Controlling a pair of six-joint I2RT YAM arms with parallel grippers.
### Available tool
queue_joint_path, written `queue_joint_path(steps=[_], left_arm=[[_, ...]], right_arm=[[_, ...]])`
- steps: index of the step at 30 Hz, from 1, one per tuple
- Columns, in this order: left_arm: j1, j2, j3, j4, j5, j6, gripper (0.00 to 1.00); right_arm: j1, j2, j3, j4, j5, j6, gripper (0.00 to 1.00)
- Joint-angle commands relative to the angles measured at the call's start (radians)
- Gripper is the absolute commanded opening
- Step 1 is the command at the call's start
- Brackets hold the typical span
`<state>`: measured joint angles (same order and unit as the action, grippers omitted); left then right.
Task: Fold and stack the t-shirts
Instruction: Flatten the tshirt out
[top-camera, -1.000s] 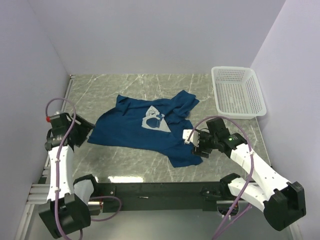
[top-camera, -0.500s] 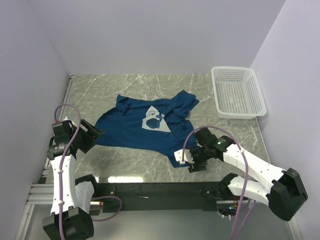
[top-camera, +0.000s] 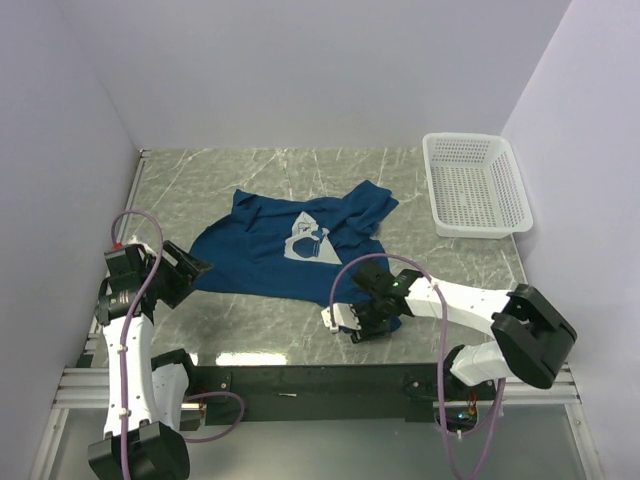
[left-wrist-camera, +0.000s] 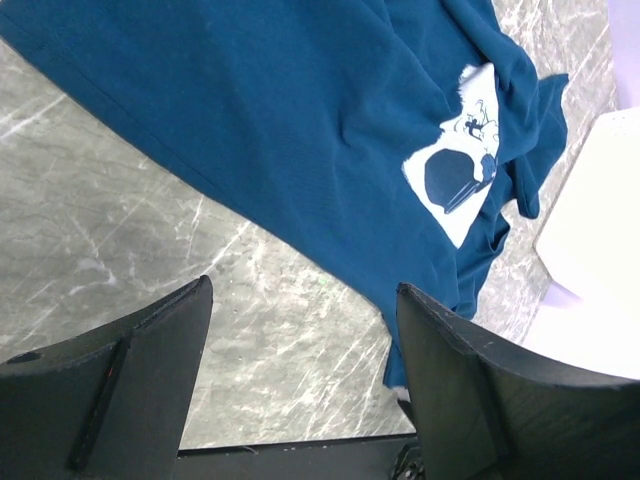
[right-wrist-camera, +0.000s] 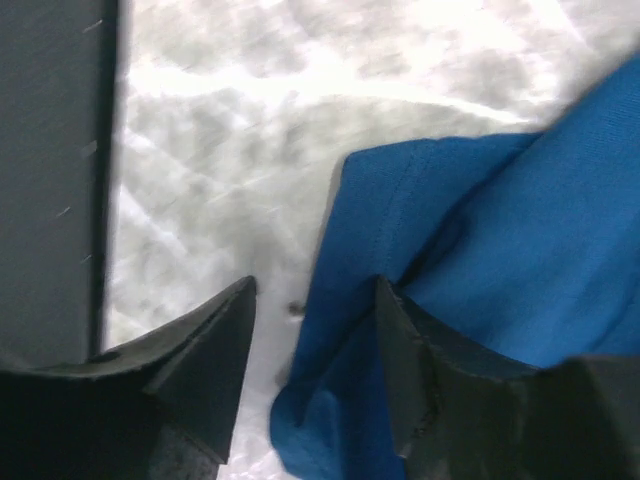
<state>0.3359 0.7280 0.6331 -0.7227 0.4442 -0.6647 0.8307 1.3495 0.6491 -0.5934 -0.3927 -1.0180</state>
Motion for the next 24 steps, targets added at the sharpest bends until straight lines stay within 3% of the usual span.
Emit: queue_joint_path(steps=[1,3,4,7,9,13,16,24], left_arm=[[-0.003,-0.016,-0.003,0.016,0.033,0.03,0.79],[-0.006,-0.016,-0.004,0.017,0.036,0.03,0.79],[-0.006,-0.016,-0.004,0.019,0.04,0.03,0.79],[-0.012,-0.015,-0.003,0.02,0.042,0.033,0.79],[-0.017,-0.018,-0.003,0.019,0.042,0.033,0.79],[-0.024,-0.021,-0.001,0.017,0.047,0.036,0.79],[-0.024,-0.021,0.005,0.017,0.045,0.039,0.79],[-0.028,-0.007,0.01,0.025,0.053,0.037,0.79]], right_arm=[[0.008,0.056,0.035,0.088,0.069,0.073,0.52],[0.007,0.075,0.035,0.098,0.1,0.085,0.43],[0.007,0.076,0.038,0.093,0.104,0.097,0.3],[-0.005,0.04,0.06,0.038,0.089,0.099,0.09],[-0.031,-0.039,0.104,-0.021,0.022,0.085,0.04],[-0.051,-0.156,0.263,-0.376,-0.101,-0.052,0.0],[-0.048,-0.249,0.348,-0.549,-0.211,-0.122,0.0],[0.068,-0.424,0.255,-0.706,-0.255,-0.103,0.0]])
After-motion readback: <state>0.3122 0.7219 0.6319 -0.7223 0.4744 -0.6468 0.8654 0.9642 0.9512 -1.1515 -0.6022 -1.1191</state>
